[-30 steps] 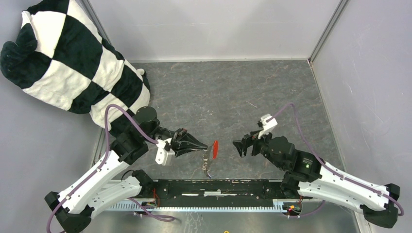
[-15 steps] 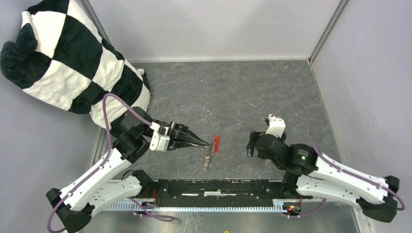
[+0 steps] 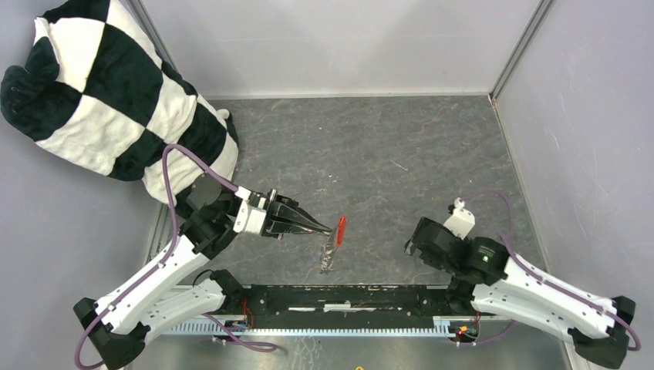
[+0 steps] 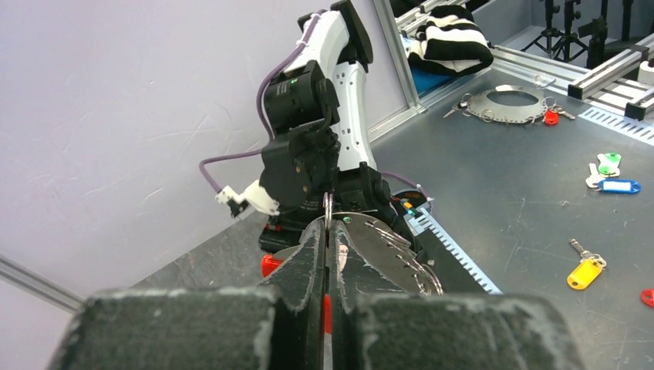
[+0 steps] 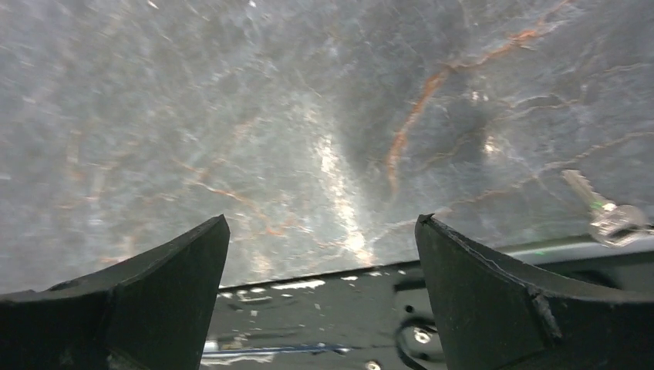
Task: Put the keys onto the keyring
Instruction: Place the keyring at the center of the board.
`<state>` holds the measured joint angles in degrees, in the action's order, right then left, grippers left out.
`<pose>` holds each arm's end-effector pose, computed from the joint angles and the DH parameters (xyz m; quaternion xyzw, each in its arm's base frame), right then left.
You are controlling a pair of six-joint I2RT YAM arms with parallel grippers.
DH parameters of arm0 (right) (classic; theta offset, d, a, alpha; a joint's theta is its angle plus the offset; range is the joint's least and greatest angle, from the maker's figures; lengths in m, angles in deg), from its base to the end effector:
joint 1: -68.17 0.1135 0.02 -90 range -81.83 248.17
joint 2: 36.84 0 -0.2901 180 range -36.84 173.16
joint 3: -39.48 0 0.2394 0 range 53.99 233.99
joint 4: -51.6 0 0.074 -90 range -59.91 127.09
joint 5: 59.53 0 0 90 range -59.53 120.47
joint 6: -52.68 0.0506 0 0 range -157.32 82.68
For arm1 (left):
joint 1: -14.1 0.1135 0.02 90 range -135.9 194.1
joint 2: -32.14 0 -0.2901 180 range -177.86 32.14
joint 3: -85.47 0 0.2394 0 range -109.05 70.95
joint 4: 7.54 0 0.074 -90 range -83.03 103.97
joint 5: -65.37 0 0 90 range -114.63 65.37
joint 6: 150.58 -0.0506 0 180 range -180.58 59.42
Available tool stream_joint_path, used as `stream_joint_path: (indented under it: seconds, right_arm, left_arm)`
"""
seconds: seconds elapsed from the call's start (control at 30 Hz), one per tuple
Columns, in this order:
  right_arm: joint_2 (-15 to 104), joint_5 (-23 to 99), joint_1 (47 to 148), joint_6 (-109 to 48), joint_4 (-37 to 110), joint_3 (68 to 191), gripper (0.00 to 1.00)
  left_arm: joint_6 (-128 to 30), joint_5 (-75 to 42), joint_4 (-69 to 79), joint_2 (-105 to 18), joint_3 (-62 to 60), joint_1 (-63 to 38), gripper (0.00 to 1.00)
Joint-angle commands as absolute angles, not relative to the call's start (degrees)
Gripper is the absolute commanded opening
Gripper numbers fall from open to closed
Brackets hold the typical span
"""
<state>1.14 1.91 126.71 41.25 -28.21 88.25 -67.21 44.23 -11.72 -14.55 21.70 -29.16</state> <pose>0.0566 0.0462 0.2263 0.2099 0.9306 0.0755 0.2903 0.0666 -0.1274 0.4284 0.6195 0.2254 -0.5170 0.5460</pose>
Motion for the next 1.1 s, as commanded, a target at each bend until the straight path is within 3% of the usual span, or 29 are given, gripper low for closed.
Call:
stream_joint_path:
  seconds: [0.0,0.17,0.43,0.53,0.77,1.0,1.07]
  right_arm:
    - [-5.72,1.07,126.07,48.82,-34.85,83.07,0.98]
    - [2.6,-0.12,125.91,44.66,-34.13,83.62,0.98]
    - [27.7,-15.17,120.26,27.64,-30.47,103.27,0.98]
    - [29.05,-19.02,117.26,14.73,-16.11,103.97,0.98]
    - [26.77,-14.97,110.75,-0.84,5.03,103.89,0.98]
    - [24.76,-13.54,107.82,-8.59,12.32,103.35,0.98]
    - [22.18,-11.96,106.77,-10.35,14.18,101.96,0.98]
  left_arm:
    - [-65.43,42.68,-12.19,-14.57,22.52,-29.49,0.02]
    - [-70.84,42.92,-8.9,-14.87,23.89,-29.49,0.02]
    - [-78.01,37.76,4.74,-15.92,23.84,-29.27,0.02]
    - [-81.42,32.51,10.41,-20.15,23.88,-28.38,0.02]
    - [-100.15,20.02,22.69,-34.19,22.07,-24.23,0.02]
    - [-108.15,16.27,21.47,-48.78,17.83,-23.91,0.03]
    - [-109.28,16.87,24.37,-52.89,14.42,-24.02,0.32]
